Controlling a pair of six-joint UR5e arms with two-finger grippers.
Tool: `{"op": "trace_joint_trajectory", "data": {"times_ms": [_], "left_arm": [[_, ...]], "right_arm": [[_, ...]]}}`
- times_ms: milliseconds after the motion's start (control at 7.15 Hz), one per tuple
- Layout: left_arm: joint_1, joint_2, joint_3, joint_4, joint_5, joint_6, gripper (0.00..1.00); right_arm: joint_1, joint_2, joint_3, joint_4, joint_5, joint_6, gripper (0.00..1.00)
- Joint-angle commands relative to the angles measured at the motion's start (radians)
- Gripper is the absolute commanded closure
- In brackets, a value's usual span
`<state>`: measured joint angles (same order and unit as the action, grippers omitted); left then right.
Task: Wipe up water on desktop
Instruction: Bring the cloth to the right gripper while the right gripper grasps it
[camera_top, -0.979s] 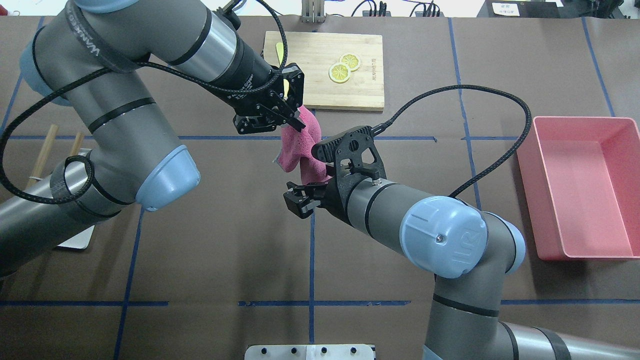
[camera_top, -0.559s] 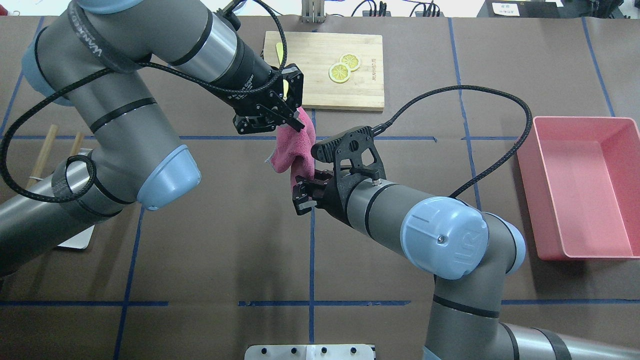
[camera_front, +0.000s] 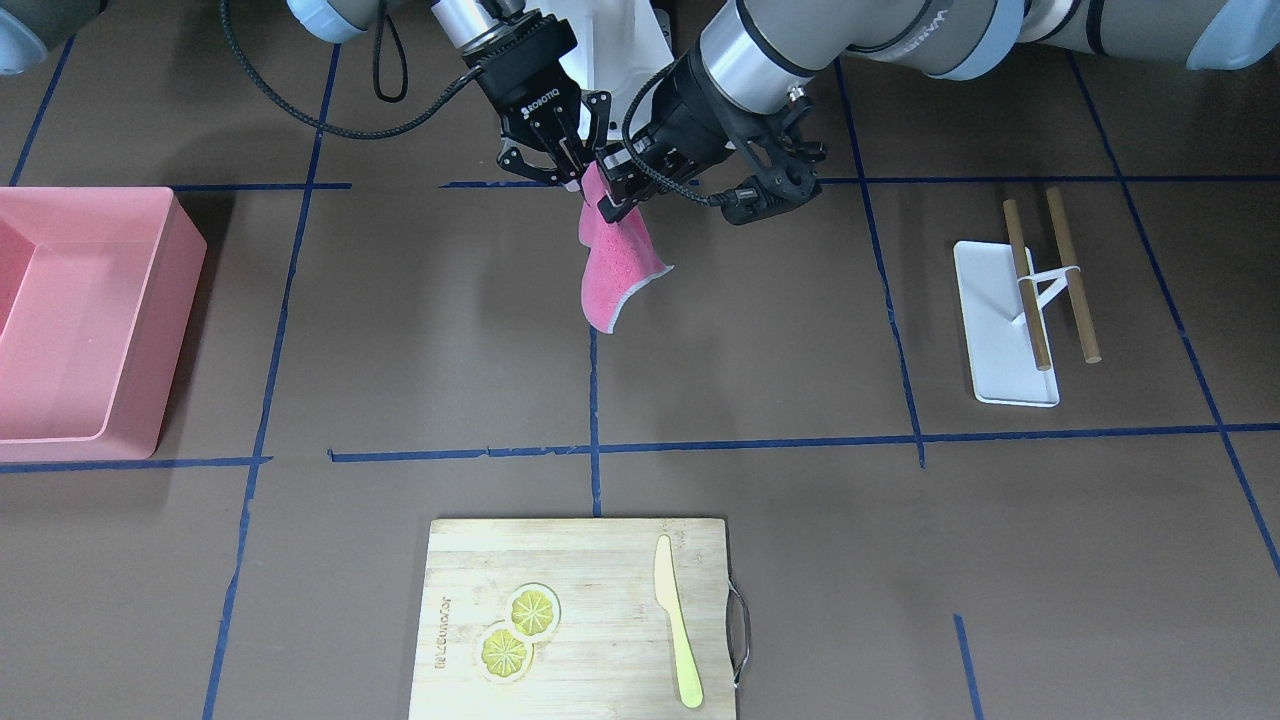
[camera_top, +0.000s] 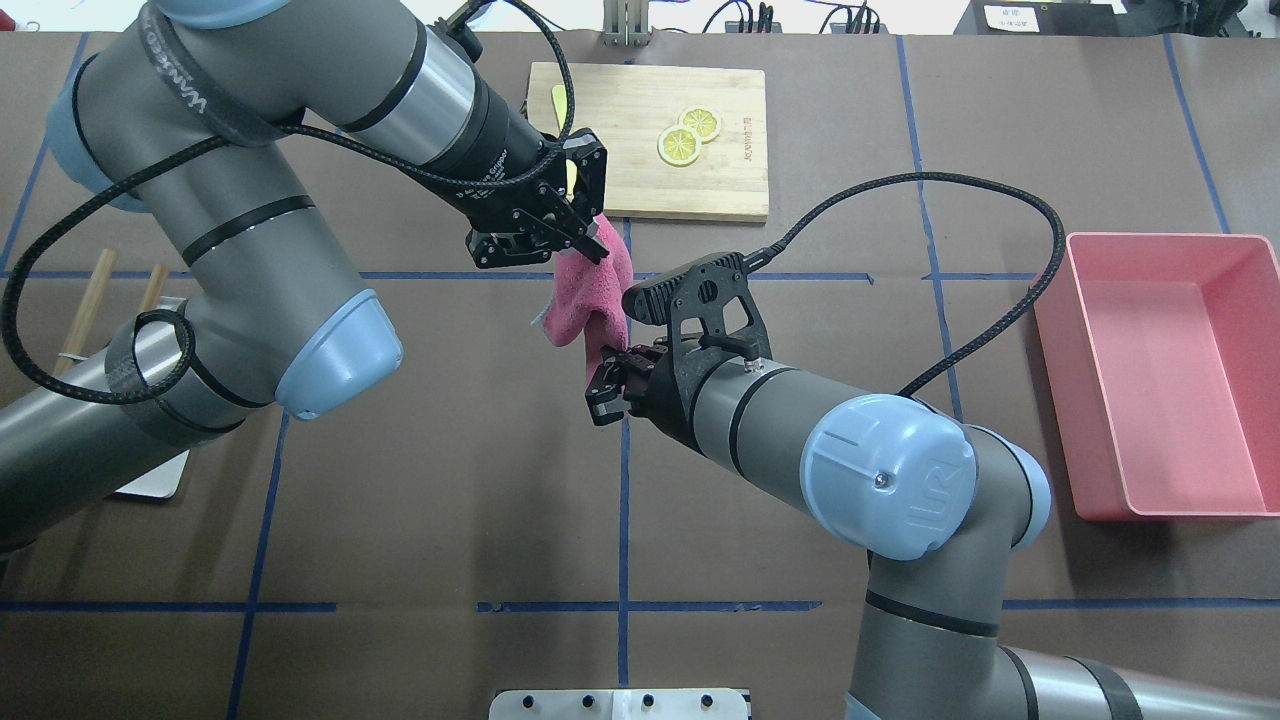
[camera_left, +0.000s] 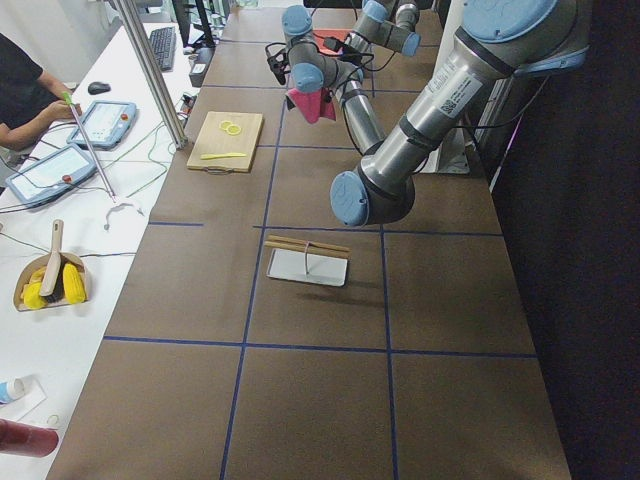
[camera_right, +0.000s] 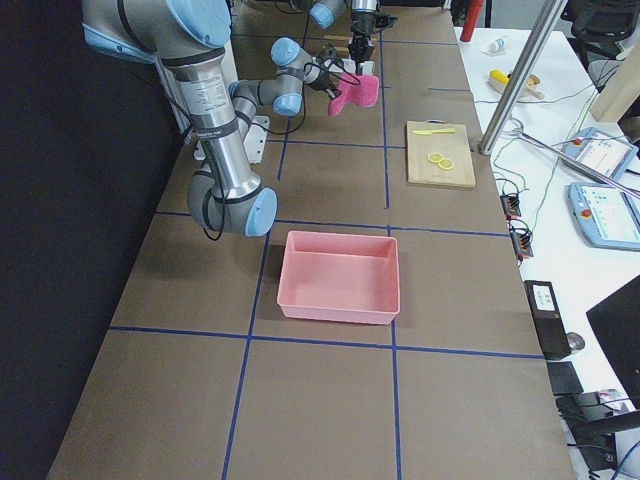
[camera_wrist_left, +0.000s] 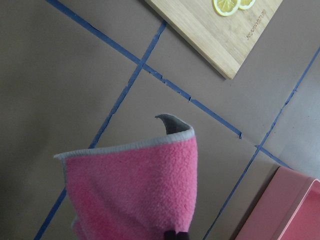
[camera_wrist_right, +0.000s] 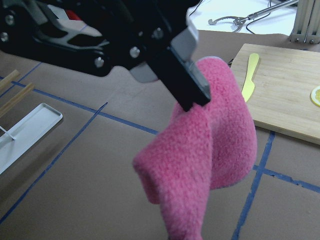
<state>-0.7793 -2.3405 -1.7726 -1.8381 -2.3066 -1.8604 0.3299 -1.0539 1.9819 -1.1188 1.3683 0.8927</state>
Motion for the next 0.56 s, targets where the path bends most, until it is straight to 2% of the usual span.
{"op": "trace_joint_trajectory", "data": {"times_ms": [0, 140, 280, 419], "left_arm": [[0.000, 0.004, -0.004, -0.003, 0.000, 0.006, 0.35], [0.000, 0.004, -0.008, -0.001, 0.000, 0.007, 0.08], [0.000, 0.006, -0.013, -0.001, 0.000, 0.006, 0.00], [-0.002, 0.006, -0.013, -0.001, 0.001, 0.006, 0.00]], "right_arm": [[0.000, 0.000, 0.002, 0.001, 0.000, 0.000, 1.00], [0.001, 0.000, 0.003, 0.001, 0.000, 0.000, 1.00], [0.001, 0.000, 0.005, 0.001, 0.000, 0.000, 1.00], [0.001, 0.000, 0.003, 0.001, 0.000, 0.000, 1.00]]}}
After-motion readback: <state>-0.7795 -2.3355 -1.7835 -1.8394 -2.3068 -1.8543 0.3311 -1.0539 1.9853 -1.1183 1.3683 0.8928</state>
